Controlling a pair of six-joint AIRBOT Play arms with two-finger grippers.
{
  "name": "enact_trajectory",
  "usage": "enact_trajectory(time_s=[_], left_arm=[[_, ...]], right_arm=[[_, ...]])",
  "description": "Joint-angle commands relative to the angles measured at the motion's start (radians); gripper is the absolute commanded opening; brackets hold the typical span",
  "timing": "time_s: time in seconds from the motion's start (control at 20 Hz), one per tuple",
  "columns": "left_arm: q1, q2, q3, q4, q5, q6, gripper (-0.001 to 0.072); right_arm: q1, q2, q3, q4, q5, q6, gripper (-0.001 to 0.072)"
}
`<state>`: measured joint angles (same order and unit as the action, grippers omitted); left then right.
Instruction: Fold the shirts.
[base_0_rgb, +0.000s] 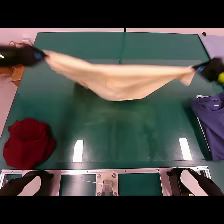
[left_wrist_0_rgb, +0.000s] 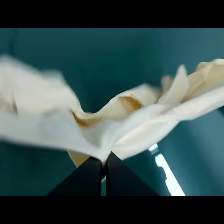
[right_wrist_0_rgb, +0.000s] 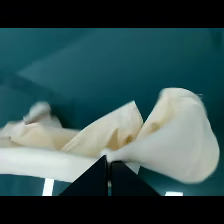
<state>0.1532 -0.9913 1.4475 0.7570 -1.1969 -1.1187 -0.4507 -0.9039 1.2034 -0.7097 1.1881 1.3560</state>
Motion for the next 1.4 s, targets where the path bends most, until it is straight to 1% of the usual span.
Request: enact_trajectory(time_s=[0.0,0.15,0.25,0.3,0.4,0.5,0.6,0.7,0.85,0.95,1.05,1.15,1.2,1.35], left_arm=[[0.000,0.184,0.332,0.002,0.069,0.001,0.0025],[0.000,0.212,0.610,0.071,0.078,-0.008,0.0025],[0.000,0.212,0.701,0.101,0.074,-0.018,0.0026],[0.000,0.212,0.706,0.105,0.069,-0.018,0.0026],[0.000,0.208,0.678,0.135,0.036,-0.043,0.0026],[0.000,0.200,0.590,0.153,0.037,-0.060,0.0026],[0.000,0.173,0.468,0.141,0.031,-0.061,0.0026],[0.000,0.109,0.346,0.101,0.018,-0.059,0.0027],[-0.001,-0.042,0.164,0.039,0.019,-0.030,0.0027],[-0.002,-0.172,0.051,-0.002,0.043,0.004,0.0027],[-0.027,-0.323,-0.029,-0.002,0.114,0.037,0.0027],[-0.067,-0.482,-0.046,-0.005,0.167,0.064,0.0027],[-0.090,-0.552,-0.046,-0.008,0.218,0.078,0.0027],[-0.124,-0.669,-0.043,-0.015,0.425,0.064,0.0027]], right_arm=[[-0.044,0.163,0.304,0.000,-0.032,0.070,0.0016],[-0.126,0.231,0.500,-0.018,-0.084,0.081,0.0016],[-0.166,0.247,0.591,-0.035,-0.098,0.081,0.0016],[-0.168,0.246,0.620,-0.042,-0.100,0.081,0.0016],[-0.168,0.243,0.622,-0.043,-0.103,0.081,0.0016],[-0.168,0.221,0.591,-0.039,-0.104,0.081,0.0016],[-0.167,0.180,0.513,0.007,-0.102,0.059,0.0016],[-0.124,0.120,0.389,0.047,-0.103,0.009,0.0016],[0.011,-0.008,0.180,0.010,-0.154,-0.060,0.0016],[0.094,-0.119,0.047,-0.025,-0.248,-0.089,0.0016],[0.152,-0.267,-0.043,-0.025,-0.362,-0.113,0.0016],[0.183,-0.431,-0.049,-0.023,-0.437,-0.124,0.0016],[0.192,-0.517,-0.032,-0.019,-0.465,-0.127,0.0016],[0.201,-0.744,0.080,0.021,-0.483,-0.127,0.0016]])
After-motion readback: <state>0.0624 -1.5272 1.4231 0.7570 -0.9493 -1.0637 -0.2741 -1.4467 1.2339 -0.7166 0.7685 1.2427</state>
